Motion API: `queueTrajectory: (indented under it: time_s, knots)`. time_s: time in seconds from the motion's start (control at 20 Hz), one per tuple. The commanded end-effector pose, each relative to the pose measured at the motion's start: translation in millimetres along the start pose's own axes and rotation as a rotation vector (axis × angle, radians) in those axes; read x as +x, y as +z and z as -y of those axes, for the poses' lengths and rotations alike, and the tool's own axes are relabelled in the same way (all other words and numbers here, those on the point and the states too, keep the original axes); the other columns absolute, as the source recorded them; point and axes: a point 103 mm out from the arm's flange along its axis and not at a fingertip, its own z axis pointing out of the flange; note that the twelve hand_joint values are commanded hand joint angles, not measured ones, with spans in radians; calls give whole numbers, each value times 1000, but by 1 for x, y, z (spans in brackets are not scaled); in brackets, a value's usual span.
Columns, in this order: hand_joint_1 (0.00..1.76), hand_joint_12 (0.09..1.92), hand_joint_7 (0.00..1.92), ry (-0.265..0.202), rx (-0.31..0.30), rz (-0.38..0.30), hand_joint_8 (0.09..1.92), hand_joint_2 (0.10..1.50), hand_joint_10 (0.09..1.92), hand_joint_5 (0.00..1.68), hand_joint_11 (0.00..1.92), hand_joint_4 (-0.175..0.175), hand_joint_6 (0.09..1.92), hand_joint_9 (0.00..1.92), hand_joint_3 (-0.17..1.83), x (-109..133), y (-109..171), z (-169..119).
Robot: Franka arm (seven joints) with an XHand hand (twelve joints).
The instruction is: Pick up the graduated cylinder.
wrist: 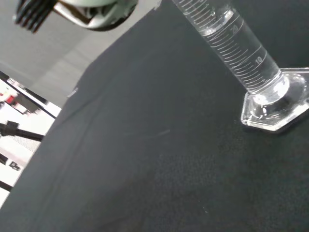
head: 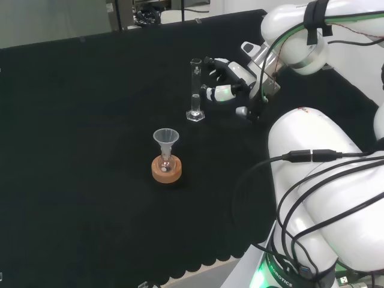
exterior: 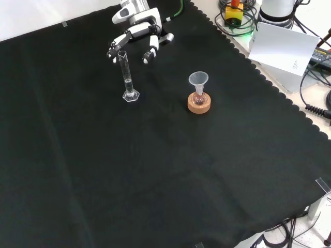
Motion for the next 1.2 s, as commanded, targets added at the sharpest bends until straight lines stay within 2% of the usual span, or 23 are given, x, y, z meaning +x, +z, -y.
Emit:
queueTrajectory:
  time_s: [0.05,0.5,0.7,1.2]
  knots:
    - [925,1346,283,-46,-36,-56,663,601,657,256,317,-39,87,485,685,-6,11,-8]
    - [977,1322,312,-105,-54,-143,650,592,623,313,316,-37,87,532,690,-6,28,-23]
    - [997,1322,326,-127,-101,-175,654,592,620,356,313,-38,87,540,691,-7,32,-27]
    - [1054,1267,414,-150,-124,-257,651,587,573,468,427,-40,87,655,705,-8,42,-36]
